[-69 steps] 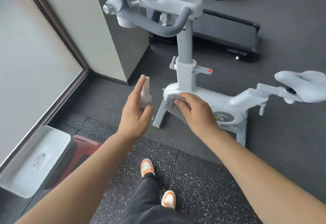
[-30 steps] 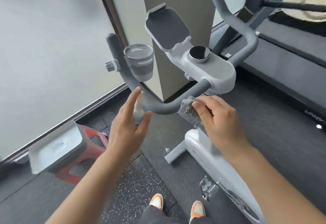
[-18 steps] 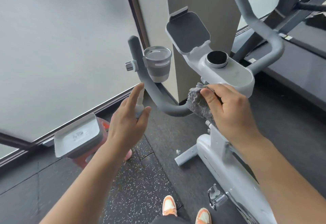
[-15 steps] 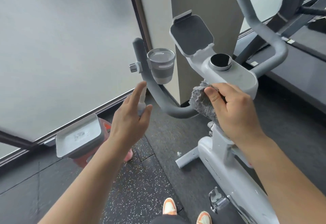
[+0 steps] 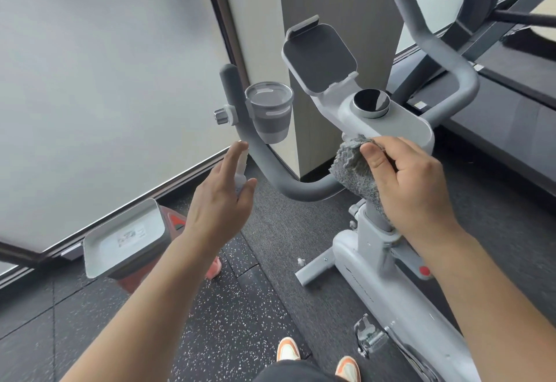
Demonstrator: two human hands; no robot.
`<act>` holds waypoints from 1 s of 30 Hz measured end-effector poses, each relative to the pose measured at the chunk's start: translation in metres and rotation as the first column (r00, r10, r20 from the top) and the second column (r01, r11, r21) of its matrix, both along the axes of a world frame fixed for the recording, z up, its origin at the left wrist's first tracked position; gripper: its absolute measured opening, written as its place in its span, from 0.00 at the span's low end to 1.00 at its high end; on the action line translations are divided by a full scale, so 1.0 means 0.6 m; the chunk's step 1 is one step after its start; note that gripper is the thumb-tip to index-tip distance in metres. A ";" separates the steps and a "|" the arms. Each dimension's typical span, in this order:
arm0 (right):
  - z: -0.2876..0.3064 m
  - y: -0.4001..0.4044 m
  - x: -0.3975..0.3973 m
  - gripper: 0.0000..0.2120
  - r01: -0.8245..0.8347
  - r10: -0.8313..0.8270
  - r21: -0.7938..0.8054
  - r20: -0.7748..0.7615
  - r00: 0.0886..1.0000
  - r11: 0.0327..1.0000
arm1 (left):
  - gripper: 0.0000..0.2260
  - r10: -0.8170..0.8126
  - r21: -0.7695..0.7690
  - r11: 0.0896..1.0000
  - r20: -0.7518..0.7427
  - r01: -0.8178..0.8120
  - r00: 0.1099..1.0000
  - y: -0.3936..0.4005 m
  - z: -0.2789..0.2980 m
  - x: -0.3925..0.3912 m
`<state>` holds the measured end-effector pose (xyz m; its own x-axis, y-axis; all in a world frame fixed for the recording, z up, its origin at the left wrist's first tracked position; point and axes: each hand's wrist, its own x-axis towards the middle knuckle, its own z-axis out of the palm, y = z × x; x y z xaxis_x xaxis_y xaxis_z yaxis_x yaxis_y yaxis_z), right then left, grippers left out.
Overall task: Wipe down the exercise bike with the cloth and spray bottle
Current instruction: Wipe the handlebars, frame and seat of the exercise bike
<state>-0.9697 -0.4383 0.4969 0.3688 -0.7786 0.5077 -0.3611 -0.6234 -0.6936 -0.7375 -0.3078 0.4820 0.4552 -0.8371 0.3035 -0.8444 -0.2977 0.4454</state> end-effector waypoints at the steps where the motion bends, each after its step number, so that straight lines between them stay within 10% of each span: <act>1: 0.001 -0.001 -0.001 0.13 0.006 -0.006 -0.004 0.002 1.000 1.000 | 0.25 0.001 0.001 1.000 0.004 -0.001 1.000 -0.001 -0.001 0.000; 30: 0.011 -0.014 -0.039 0.17 0.132 -0.131 -0.020 0.054 0.990 0.991 | 0.24 -0.203 0.068 0.978 0.061 0.199 0.977 0.011 -0.018 -0.074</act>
<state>-0.9933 -0.4466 0.5033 0.2361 -0.8061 0.5426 -0.4047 -0.5892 -0.6993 -0.7817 -0.3010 0.4715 0.2559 -0.9274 0.2728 -0.9170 -0.1436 0.3721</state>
